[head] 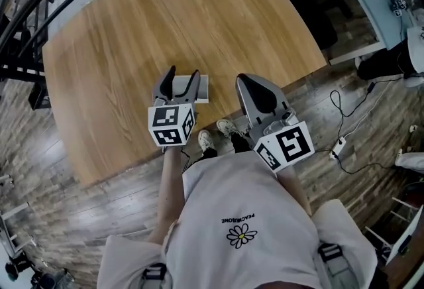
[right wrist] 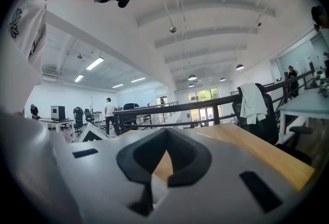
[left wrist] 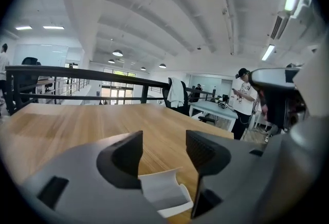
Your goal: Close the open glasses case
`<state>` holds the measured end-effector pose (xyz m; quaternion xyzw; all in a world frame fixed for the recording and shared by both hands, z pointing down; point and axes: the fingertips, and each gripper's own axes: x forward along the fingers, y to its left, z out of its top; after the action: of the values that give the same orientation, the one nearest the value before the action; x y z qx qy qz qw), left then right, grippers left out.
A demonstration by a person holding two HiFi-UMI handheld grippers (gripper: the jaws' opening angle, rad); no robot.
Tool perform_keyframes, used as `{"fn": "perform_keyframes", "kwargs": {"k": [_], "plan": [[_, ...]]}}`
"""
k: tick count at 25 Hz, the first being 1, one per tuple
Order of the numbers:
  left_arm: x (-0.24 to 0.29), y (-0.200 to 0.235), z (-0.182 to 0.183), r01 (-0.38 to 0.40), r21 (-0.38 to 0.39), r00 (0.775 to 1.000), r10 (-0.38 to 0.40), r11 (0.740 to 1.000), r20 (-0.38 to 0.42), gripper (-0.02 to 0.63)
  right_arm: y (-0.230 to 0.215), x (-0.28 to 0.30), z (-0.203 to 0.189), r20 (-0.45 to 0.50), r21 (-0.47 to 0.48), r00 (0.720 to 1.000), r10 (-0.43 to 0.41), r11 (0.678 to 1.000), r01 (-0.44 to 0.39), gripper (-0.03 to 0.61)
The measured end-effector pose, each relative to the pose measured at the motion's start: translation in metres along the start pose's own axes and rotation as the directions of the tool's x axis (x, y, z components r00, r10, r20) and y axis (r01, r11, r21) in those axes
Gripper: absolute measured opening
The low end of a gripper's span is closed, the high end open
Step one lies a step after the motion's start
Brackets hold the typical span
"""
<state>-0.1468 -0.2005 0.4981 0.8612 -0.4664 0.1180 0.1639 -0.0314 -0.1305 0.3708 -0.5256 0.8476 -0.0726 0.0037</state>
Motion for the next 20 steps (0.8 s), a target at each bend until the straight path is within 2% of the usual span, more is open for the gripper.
{"fn": "perform_keyframes", "kwargs": {"k": [8, 13, 20], "plan": [[0.015, -0.007, -0.036, 0.056, -0.085, 0.995, -0.063, 0.995, -0.082, 0.272, -0.007, -0.005, -0.003, -0.013, 0.006, 1.0, -0.012, 1.0, 0.012, 0.008], [0.024, -0.002, -0.045, 0.047, -0.08, 0.994, -0.054, 0.996, -0.092, 0.288, -0.006, -0.004, -0.004, -0.019, 0.002, 1.0, -0.005, 1.0, 0.005, 0.008], [0.036, 0.004, -0.061, 0.051, -0.068, 0.986, -0.061, 0.996, -0.155, 0.29, -0.003, -0.004, -0.007, -0.031, -0.002, 1.0, -0.001, 1.0, 0.001, 0.008]]}}
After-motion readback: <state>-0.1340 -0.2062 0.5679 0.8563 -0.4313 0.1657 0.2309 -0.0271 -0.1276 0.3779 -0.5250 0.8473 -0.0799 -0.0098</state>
